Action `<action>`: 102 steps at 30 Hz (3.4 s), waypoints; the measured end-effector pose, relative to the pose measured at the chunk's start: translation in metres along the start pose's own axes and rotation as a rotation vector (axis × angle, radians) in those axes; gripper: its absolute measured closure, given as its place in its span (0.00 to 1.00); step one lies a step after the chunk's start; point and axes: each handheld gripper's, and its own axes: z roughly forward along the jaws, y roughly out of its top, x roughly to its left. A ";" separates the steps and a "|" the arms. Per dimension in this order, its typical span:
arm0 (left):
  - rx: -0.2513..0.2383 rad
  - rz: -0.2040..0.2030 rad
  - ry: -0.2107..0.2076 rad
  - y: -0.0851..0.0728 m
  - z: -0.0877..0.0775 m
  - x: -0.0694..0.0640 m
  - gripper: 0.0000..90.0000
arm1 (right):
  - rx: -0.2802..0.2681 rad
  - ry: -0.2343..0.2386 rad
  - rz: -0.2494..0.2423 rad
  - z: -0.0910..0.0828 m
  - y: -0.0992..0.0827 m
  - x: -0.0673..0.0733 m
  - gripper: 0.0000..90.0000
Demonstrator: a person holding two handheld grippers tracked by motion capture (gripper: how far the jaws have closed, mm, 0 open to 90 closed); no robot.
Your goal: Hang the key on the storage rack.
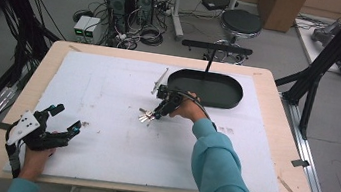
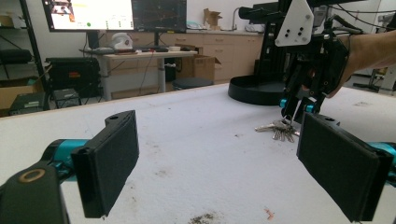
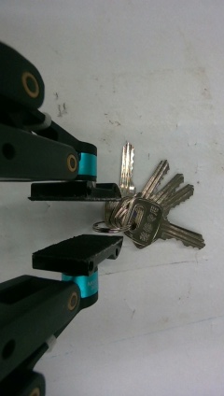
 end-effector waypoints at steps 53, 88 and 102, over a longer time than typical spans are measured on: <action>0.002 -0.002 -0.001 0.000 0.000 0.000 0.15 | 0.001 -0.056 0.070 -0.006 0.005 0.007 0.99; 0.000 0.003 0.002 0.000 0.000 0.000 0.15 | -0.485 -0.309 0.274 -0.192 -0.063 0.016 0.99; 0.019 0.001 0.012 0.000 0.002 -0.001 0.15 | -0.485 -0.391 0.334 -0.241 -0.079 -0.001 0.99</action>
